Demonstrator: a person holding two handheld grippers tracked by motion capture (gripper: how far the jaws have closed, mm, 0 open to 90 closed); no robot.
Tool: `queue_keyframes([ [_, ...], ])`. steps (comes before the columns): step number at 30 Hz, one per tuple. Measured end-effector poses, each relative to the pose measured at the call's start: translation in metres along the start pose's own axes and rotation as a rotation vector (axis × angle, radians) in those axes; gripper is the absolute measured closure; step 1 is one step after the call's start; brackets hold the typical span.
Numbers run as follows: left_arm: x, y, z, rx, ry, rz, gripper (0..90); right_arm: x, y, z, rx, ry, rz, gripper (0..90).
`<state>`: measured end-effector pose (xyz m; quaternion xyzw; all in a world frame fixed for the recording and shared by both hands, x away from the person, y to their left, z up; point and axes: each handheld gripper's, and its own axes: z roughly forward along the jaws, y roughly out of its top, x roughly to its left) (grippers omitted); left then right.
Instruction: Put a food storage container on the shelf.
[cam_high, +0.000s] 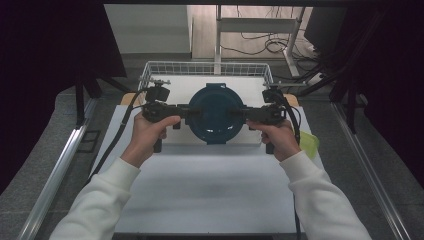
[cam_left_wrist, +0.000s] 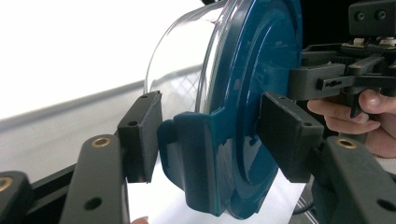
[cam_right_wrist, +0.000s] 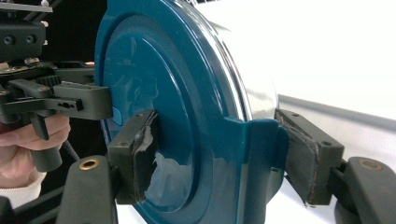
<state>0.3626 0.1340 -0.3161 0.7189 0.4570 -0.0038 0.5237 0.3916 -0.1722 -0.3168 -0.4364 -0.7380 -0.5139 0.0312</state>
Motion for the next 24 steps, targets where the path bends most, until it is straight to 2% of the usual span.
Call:
queue_keyframes([
  [3, 0.0, 0.013, -0.002, 0.001, 0.007, 0.007, 41.0, 0.0, 0.01, 0.0, -0.009, 0.004, -0.004, 32.2],
  [9, 0.002, 0.034, -0.001, -0.007, 0.031, 0.006, 40.9, -0.008, 0.027, 0.004, -0.026, 0.029, 0.029, 32.2],
  [15, 0.01, 0.051, -0.001, -0.016, 0.022, 0.009, 41.0, -0.008, 0.047, 0.007, -0.027, 0.02, 0.009, 32.2],
  [24, 0.027, 0.069, 0.007, -0.039, 0.014, -0.033, 41.0, -0.017, 0.077, 0.018, -0.015, 0.008, 0.025, 32.0],
])
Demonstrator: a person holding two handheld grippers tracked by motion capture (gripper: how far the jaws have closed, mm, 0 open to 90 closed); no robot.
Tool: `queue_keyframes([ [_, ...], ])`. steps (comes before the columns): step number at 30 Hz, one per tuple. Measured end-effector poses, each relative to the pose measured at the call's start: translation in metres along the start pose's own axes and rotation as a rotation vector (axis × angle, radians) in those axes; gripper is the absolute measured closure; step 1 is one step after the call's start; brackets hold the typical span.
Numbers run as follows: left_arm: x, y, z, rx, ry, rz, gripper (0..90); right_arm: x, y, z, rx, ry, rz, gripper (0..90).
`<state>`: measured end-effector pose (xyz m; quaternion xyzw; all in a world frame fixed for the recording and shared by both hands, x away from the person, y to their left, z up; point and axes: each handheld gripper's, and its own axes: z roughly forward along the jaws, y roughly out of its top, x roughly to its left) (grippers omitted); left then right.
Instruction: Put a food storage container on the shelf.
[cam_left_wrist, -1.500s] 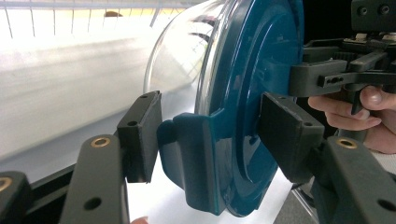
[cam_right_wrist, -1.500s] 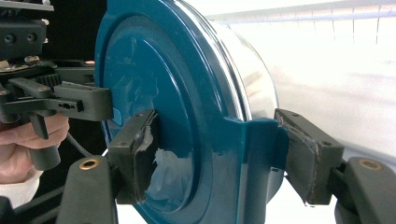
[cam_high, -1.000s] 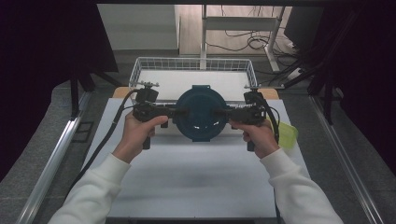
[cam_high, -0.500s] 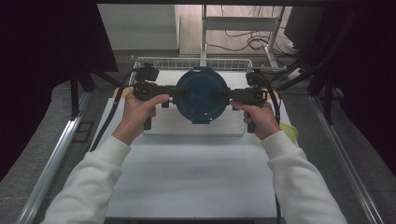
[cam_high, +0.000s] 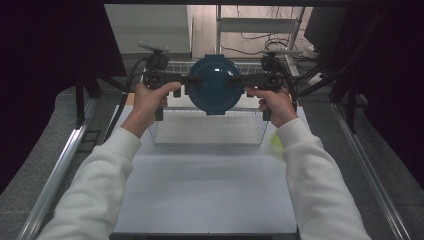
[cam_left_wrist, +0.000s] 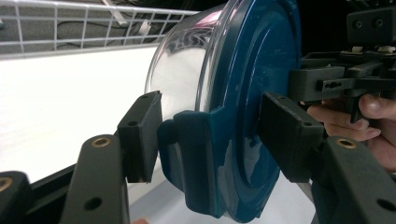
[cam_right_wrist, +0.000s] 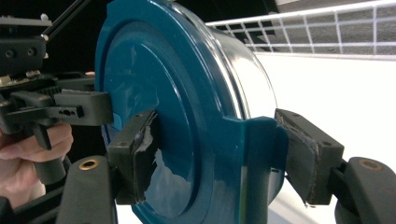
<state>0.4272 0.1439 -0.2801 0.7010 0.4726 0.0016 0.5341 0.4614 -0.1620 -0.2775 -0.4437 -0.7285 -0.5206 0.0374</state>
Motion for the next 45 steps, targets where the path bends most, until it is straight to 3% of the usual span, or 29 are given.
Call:
queue_keyframes([
  [5, 0.013, 0.009, 0.006, 0.002, -0.011, -0.005, 41.0, -0.005, 0.013, 0.008, 0.008, -0.008, 0.007, 32.0],
  [16, 0.042, 0.013, 0.027, 0.023, -0.05, -0.064, 40.9, -0.021, 0.023, 0.026, 0.04, -0.049, 0.062, 31.6],
  [26, 0.06, 0.018, 0.037, 0.007, -0.072, -0.155, 40.4, -0.033, 0.027, 0.037, 0.031, -0.065, 0.123, 31.0],
  [37, 0.082, 0.022, 0.055, -0.003, -0.09, -0.278, 40.0, -0.058, 0.032, 0.051, 0.058, -0.026, 0.272, 31.0],
  [45, 0.084, 0.023, 0.055, -0.002, -0.098, -0.274, 39.7, -0.06, 0.032, 0.053, 0.046, -0.03, 0.288, 30.8],
])
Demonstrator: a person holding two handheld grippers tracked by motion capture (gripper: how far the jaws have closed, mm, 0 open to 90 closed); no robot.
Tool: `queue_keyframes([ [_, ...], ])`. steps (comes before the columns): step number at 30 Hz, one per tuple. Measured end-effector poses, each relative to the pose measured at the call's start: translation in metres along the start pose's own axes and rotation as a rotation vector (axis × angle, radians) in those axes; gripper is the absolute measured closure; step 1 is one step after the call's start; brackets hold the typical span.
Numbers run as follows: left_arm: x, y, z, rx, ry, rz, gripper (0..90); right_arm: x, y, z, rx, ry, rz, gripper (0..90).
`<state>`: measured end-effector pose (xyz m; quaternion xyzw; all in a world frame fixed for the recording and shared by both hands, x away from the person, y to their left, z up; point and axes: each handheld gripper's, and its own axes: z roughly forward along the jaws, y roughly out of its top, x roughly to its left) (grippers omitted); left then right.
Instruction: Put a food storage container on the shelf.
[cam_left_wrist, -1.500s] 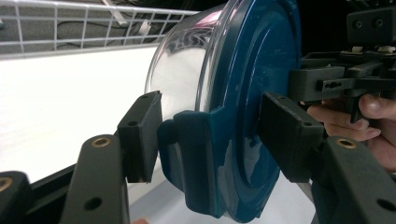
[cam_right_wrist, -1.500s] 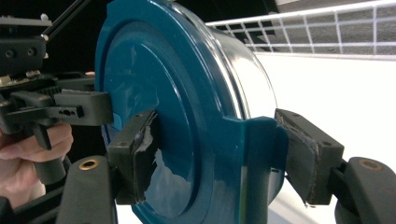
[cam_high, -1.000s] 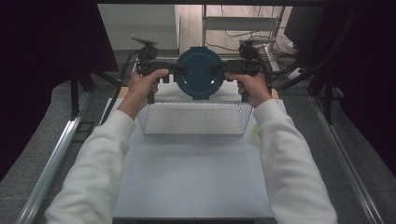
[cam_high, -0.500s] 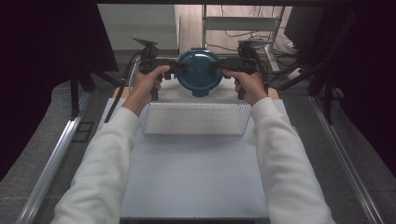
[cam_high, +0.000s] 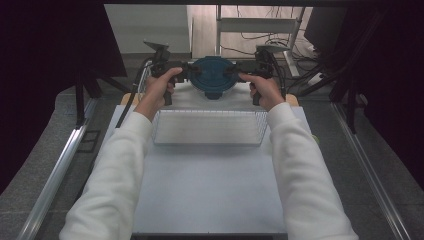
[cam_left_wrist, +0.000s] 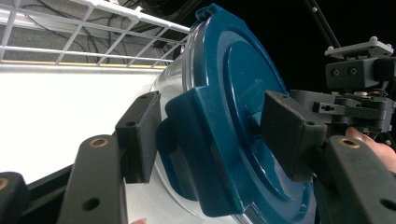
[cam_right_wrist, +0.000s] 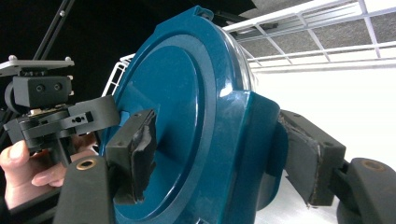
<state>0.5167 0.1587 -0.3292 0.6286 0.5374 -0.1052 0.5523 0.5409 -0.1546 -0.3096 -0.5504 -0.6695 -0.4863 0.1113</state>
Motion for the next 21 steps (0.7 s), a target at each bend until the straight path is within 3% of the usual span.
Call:
queue_keyframes([
  [6, 0.0027, -0.0038, 0.0007, 0.016, -0.005, -0.026, 39.1, 0.0, -0.0021, 0.0003, 0.012, -0.009, 0.015, 30.4],
  [18, 0.0038, -0.0053, 0.0006, 0.003, -0.012, -0.007, 39.0, -0.001, -0.0028, 0.0026, 0.0, -0.012, 0.028, 29.8],
  [21, 0.0009, -0.0064, 0.0002, -0.014, 0.019, 0.027, 36.4, 0.0021, -0.0039, 0.0032, -0.005, -0.031, 0.008, 26.5],
])
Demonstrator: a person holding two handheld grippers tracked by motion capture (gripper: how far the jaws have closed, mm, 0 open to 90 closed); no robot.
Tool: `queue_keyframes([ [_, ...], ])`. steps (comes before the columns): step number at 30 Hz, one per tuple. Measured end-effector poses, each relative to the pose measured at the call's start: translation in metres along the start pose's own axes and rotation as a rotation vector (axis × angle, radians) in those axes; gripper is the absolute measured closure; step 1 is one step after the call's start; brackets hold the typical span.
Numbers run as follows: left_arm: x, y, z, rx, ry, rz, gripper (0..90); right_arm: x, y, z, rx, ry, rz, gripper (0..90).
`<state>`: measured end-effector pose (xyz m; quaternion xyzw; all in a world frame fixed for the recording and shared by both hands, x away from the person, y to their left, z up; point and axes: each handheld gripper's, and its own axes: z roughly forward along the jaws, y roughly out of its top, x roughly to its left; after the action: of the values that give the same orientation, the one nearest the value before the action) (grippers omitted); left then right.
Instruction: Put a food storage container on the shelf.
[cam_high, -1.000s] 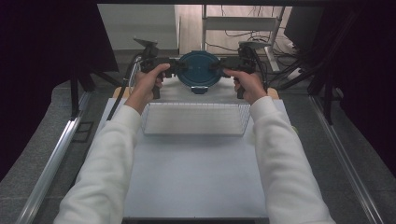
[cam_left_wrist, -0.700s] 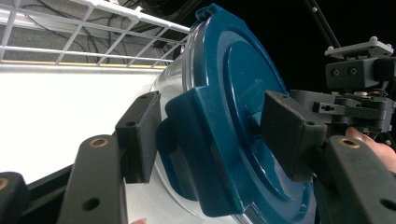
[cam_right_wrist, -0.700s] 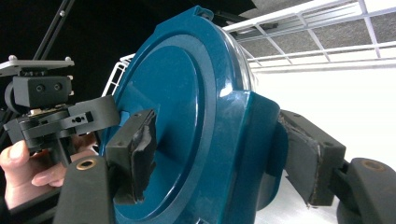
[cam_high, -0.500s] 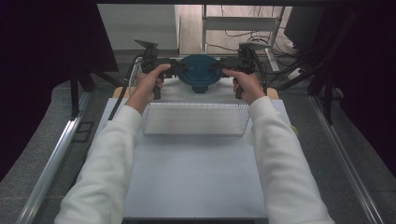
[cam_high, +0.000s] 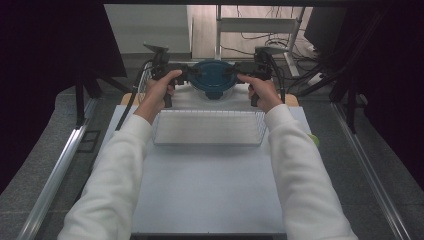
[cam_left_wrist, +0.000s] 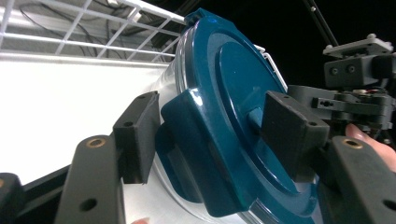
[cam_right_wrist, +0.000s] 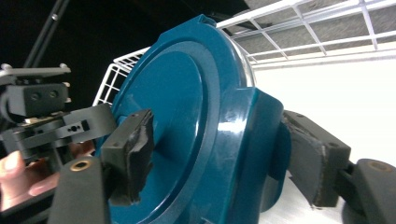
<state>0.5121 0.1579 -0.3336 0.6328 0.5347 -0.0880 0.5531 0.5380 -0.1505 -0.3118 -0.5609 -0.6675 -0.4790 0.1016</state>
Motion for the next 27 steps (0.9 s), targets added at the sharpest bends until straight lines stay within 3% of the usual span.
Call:
queue_keyframes([
  [3, -0.004, -0.001, -0.005, -0.03, 0.055, 0.042, 24.1, 0.008, -0.001, -0.004, -0.051, -0.055, -0.073, 19.7],
  [4, -0.006, -0.001, -0.008, -0.039, 0.073, 0.06, 21.4, 0.009, -0.002, -0.006, -0.063, -0.053, -0.078, 17.9],
  [6, -0.012, -0.002, -0.015, -0.054, 0.102, 0.111, 19.2, 0.013, -0.004, -0.012, -0.079, -0.058, -0.108, 14.6],
  [10, -0.027, -0.012, -0.028, -0.051, 0.123, 0.214, 17.7, 0.022, -0.014, -0.025, -0.092, -0.1, -0.228, 13.7],
  [19, -0.048, -0.06, -0.061, -0.071, 0.085, 0.304, 18.3, 0.027, -0.052, -0.064, -0.124, -0.049, -0.368, 16.3],
  [23, -0.05, -0.09, -0.074, -0.063, 0.095, 0.356, 18.6, 0.021, -0.072, -0.083, -0.144, -0.029, -0.423, 17.3],
  [27, -0.048, -0.115, -0.084, -0.056, 0.098, 0.386, 19.1, 0.011, -0.098, -0.099, -0.155, -0.046, -0.482, 19.3],
])
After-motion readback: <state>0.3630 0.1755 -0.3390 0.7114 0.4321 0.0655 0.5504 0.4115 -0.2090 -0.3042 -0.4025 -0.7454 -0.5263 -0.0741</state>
